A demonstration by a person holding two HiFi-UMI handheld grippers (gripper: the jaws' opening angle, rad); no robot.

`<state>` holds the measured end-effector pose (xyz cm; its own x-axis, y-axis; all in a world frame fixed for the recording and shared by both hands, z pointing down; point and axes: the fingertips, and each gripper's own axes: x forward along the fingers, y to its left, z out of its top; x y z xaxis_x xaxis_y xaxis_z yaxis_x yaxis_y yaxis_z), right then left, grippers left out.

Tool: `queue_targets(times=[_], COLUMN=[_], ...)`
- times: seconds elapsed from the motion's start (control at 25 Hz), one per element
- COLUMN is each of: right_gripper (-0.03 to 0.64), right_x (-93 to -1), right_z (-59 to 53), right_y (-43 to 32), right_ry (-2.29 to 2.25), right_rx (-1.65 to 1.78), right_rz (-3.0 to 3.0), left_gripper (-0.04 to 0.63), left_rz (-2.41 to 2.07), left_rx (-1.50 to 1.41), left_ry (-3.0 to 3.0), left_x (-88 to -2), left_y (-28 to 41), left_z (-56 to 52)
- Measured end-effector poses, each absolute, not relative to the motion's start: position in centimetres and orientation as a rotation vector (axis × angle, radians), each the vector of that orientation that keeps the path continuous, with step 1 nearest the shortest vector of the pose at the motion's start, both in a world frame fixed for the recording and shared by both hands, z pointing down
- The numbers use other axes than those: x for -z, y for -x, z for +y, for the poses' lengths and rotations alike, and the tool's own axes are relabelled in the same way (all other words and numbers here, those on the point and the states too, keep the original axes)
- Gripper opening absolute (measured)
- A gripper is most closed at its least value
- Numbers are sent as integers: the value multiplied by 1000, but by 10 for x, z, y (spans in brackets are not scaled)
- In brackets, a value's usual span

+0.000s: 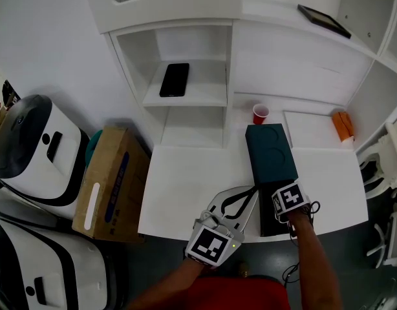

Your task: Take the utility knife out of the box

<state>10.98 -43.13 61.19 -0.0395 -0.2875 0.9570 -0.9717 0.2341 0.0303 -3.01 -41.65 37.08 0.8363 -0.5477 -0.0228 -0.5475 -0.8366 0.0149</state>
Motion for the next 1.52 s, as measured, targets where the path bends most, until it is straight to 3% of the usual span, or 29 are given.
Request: queue_targets(times=[0.12, 0.24, 0.68, 1.28, 1.52], right_gripper=[84, 59, 61, 72, 71], right_x=[-615, -616, -591, -359, -318], right_z=[-430, -430, -427, -397, -366], right_y=[-102, -97, -102, -38, -45], right_ry=[-1153, -1103, -1181, -1429, -1489], right_rx=[-918, -923, -825, -240, -99], right_rz=[-1546, -1558, -1643, -2575, -2764], left_gripper=[18, 18, 18, 18, 18], left_rz=[-898, -904, -911, -947, -978], left_rx=[43, 26, 39, 7, 22], left_ry=[-2995, -3006, -2993, -3034, -3038], left_x=[-372, -374, -370, -344, -325], left_y=[34, 38, 36, 8, -1], left_z=[-419, -421, -420, -395, -373])
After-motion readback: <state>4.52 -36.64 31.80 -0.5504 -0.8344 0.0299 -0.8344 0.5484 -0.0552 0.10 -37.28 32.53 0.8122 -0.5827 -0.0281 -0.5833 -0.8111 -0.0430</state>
